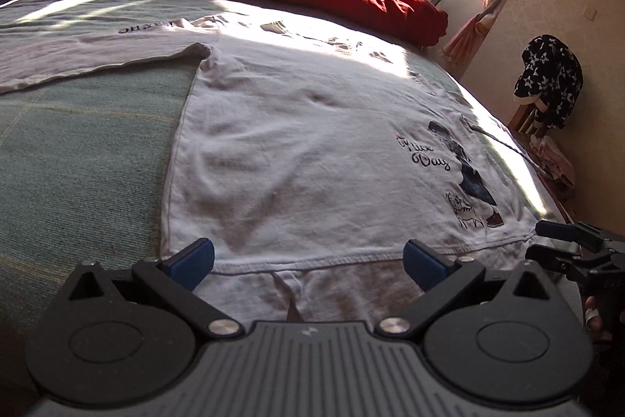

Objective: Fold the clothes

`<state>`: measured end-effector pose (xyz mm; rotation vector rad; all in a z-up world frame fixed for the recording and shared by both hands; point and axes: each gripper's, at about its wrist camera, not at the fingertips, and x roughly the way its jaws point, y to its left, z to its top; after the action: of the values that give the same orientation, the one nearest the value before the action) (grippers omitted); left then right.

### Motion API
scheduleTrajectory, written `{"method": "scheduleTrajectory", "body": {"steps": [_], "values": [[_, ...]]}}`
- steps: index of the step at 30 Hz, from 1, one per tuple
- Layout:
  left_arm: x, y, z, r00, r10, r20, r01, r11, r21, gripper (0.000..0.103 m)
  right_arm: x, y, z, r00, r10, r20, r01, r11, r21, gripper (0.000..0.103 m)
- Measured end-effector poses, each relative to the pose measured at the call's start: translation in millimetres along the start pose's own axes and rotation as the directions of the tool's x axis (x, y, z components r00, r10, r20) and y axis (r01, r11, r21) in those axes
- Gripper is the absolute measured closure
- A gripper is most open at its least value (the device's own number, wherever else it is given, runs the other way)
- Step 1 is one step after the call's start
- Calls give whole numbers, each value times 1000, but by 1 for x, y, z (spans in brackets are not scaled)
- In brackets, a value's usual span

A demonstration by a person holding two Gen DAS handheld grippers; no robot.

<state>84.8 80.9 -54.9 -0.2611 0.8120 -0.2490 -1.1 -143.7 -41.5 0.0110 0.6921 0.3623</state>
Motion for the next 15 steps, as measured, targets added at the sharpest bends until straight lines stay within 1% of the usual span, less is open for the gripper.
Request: {"method": "scheduleTrajectory", "body": {"steps": [2,5,8,10,13,15], "values": [[-1,5,-4,1000,9,-2,-9,1000,-22,1,-4,2,-2,1000,-1,5,1,1000,-6,0],[-12,1,-9,1000,14,15,-14,1000,-26,1,-8,0,-5,1000,-7,10,7,1000,-1,0],[-16,-7,-12,1000,-18,23,19,1000,-10,1,-7,-6,-7,1000,-3,3,3,1000,29,0],[-13,-10,-14,999,-33,13,33,999,-11,1,-3,-8,-7,1000,1,-6,-1,999,54,0],[-6,-9,-20,1000,-15,-10,14,999,-33,1,-2,-8,-9,1000,17,-9,-16,998,69,0],[-5,-8,-24,1000,-14,-13,14,999,-34,1,-2,-8,-11,1000,8,-11,-7,998,57,0]]}}
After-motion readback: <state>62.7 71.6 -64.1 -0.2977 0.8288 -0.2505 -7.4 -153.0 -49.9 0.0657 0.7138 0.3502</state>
